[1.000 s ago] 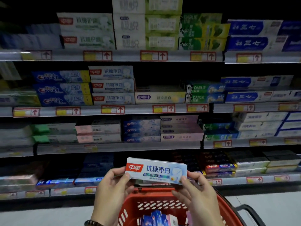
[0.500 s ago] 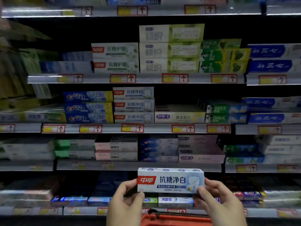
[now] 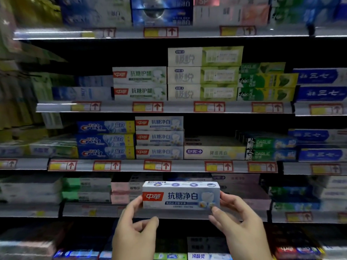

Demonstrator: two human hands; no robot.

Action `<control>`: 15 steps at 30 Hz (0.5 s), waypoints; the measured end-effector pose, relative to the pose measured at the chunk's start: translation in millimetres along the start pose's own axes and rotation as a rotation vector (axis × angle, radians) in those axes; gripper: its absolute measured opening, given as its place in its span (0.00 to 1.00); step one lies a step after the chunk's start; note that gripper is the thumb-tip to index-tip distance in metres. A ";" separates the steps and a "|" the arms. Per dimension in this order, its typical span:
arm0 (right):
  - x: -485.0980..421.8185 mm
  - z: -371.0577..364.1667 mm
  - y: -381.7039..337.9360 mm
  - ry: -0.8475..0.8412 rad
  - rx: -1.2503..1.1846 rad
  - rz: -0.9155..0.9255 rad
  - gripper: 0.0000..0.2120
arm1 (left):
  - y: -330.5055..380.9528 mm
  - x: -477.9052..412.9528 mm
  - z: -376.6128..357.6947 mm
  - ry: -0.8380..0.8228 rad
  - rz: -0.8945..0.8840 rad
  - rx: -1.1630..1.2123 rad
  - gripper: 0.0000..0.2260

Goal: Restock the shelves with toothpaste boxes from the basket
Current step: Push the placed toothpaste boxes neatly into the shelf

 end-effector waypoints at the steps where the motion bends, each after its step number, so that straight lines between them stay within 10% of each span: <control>1: -4.1 -4.4 -3.6 -0.009 0.015 0.011 0.15 | 3.8 -4.9 -0.1 -0.002 -0.019 -0.005 0.28; 15: -77.5 -77.8 -69.2 -0.105 0.222 0.268 0.20 | 72.0 -99.3 -21.4 -0.139 -0.194 -0.028 0.30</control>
Point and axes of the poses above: each hand's wrist, its own x-axis away from the middle knuckle, its own z-axis out of the back of the hand, y = z × x, the point moved 6 cm from there along -x, towards the middle knuckle, and after that the axes turned 11 degrees about x, right-handed, at the moved point
